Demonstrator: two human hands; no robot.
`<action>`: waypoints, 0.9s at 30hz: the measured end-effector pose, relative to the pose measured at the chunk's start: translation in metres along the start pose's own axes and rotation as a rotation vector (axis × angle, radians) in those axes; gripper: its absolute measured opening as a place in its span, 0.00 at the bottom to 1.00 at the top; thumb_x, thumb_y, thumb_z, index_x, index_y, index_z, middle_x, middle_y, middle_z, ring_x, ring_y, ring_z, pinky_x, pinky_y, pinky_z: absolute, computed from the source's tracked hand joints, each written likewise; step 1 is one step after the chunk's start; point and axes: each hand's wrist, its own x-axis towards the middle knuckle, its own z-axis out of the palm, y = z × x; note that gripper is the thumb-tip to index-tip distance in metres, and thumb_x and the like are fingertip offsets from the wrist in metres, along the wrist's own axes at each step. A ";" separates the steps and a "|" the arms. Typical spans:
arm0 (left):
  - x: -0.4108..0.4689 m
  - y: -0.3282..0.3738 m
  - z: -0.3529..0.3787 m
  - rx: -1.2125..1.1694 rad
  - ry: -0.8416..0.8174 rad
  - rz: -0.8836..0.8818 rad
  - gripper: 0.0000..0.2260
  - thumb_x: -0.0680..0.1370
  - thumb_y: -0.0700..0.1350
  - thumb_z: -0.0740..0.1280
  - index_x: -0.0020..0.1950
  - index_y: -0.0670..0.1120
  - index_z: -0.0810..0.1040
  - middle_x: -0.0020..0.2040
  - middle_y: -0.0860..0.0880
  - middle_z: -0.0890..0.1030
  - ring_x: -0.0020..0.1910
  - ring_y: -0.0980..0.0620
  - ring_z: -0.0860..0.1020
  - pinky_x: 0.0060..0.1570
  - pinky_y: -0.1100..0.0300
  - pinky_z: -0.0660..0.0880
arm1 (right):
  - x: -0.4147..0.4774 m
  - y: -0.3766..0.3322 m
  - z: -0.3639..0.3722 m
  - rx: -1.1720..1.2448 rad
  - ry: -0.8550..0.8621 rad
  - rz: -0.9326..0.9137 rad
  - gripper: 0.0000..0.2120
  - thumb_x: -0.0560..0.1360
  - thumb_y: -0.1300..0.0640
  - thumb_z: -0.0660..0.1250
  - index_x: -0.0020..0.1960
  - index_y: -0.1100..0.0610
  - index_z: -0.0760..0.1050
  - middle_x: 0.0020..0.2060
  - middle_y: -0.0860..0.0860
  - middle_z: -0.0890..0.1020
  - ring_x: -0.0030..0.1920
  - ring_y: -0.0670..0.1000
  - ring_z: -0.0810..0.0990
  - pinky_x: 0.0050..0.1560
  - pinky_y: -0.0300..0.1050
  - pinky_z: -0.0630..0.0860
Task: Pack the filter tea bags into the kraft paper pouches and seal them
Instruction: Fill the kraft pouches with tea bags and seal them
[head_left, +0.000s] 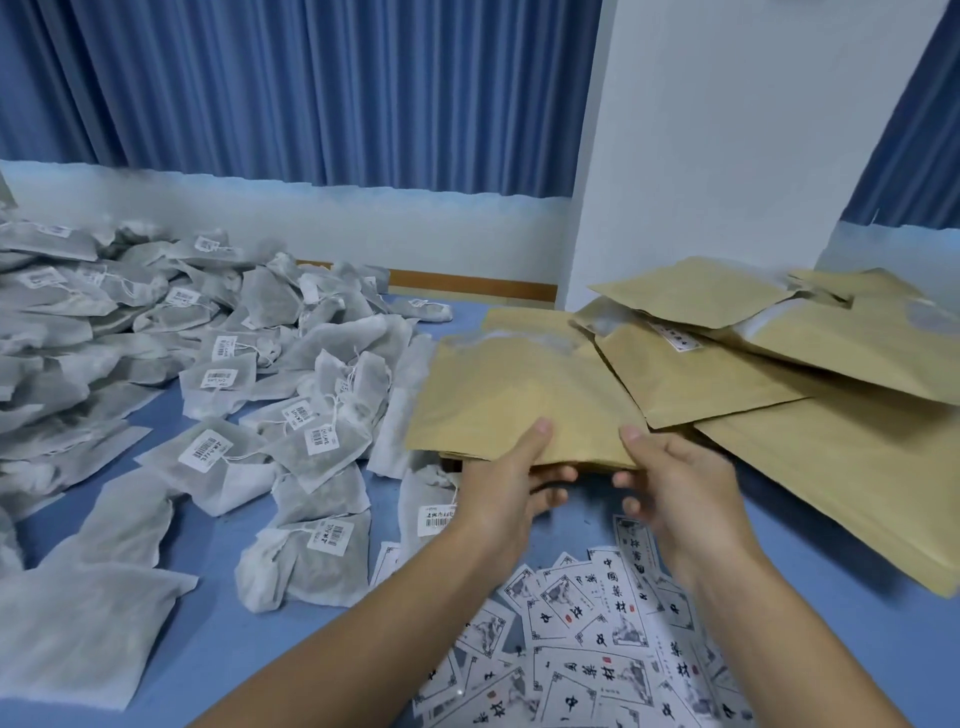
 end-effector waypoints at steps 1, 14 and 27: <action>-0.001 -0.005 -0.003 0.037 -0.013 0.000 0.15 0.76 0.44 0.74 0.60 0.41 0.79 0.46 0.45 0.85 0.34 0.50 0.81 0.30 0.59 0.75 | -0.004 0.005 -0.001 0.048 -0.047 0.021 0.08 0.77 0.55 0.72 0.41 0.58 0.79 0.34 0.53 0.80 0.31 0.47 0.77 0.27 0.39 0.70; -0.006 -0.018 -0.004 0.091 -0.016 0.007 0.18 0.71 0.44 0.79 0.55 0.36 0.81 0.39 0.43 0.82 0.33 0.50 0.77 0.27 0.60 0.71 | -0.017 0.015 0.003 -0.024 -0.077 -0.204 0.10 0.77 0.55 0.72 0.42 0.62 0.79 0.26 0.55 0.76 0.26 0.50 0.71 0.29 0.39 0.69; -0.008 -0.020 0.000 -0.040 0.003 0.031 0.11 0.75 0.44 0.75 0.53 0.39 0.80 0.36 0.43 0.80 0.29 0.51 0.75 0.24 0.59 0.69 | -0.023 0.014 0.012 0.265 0.013 -0.058 0.06 0.73 0.62 0.75 0.46 0.63 0.80 0.31 0.54 0.78 0.28 0.49 0.71 0.31 0.43 0.71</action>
